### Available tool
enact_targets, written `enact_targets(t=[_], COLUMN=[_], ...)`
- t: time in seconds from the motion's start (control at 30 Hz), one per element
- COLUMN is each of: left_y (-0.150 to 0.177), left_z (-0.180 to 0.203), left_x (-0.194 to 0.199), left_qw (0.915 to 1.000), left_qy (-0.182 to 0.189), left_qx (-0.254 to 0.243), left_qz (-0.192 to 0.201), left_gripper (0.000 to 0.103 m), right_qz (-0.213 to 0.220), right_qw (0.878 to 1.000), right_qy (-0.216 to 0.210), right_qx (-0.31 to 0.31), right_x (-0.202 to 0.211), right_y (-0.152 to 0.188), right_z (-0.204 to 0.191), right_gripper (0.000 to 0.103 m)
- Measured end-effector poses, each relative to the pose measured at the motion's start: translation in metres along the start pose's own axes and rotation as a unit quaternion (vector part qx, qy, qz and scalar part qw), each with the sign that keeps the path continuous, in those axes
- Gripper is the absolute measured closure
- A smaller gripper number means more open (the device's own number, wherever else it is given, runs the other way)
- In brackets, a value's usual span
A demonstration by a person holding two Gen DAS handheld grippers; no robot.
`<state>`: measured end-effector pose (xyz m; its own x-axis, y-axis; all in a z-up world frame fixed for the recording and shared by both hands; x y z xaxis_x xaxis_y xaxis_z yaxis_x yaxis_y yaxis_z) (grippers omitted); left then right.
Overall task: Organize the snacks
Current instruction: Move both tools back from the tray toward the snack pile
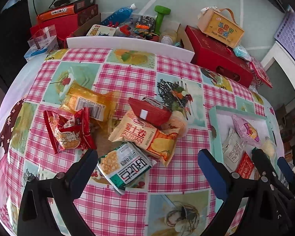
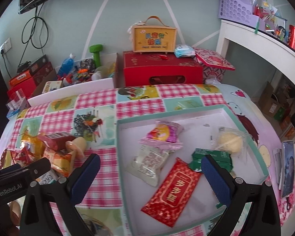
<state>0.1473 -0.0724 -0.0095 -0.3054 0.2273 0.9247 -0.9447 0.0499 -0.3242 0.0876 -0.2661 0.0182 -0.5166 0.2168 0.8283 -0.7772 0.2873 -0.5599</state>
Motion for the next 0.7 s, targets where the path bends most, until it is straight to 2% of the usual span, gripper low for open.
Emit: enact_targets(t=[0.4, 0.5, 0.7], left_y=[-0.008, -0.010, -0.013], left_z=[-0.039, -0.047, -0.065], left_x=[0.006, 0.006, 0.006], left_qw=[0.9990, 0.9980, 0.9967], left_qy=[0.007, 0.025, 0.019], left_qx=[0.043, 0.057, 0.078], left_qz=[0.010, 0.009, 0.012], left_gripper=[0.002, 0.002, 0.002], right_qz=[-0.010, -0.013, -0.016], right_qw=[0.999, 0.999, 0.997], right_qy=[-0.030, -0.043, -0.063], right_qx=[0.025, 0.023, 0.031], right_x=[-0.006, -0.007, -0.009], right_y=[-0.001, -0.003, -0.009], right_z=[-0.046, -0.053, -0.071], right_gripper=[0.000, 0.000, 0.000])
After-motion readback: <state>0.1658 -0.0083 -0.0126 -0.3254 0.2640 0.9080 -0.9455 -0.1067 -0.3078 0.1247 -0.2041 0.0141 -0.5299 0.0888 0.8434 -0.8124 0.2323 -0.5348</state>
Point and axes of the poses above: each gripper's, at about its wrist camera, not at the fingertips, and x roughly against the way its jaws point, z to its right, y to its underside, the point moved 7 cm from there along -x, roughly the way its jaws point, and after that the axes turned 8 degrees about -z, right-handed, at the moved point
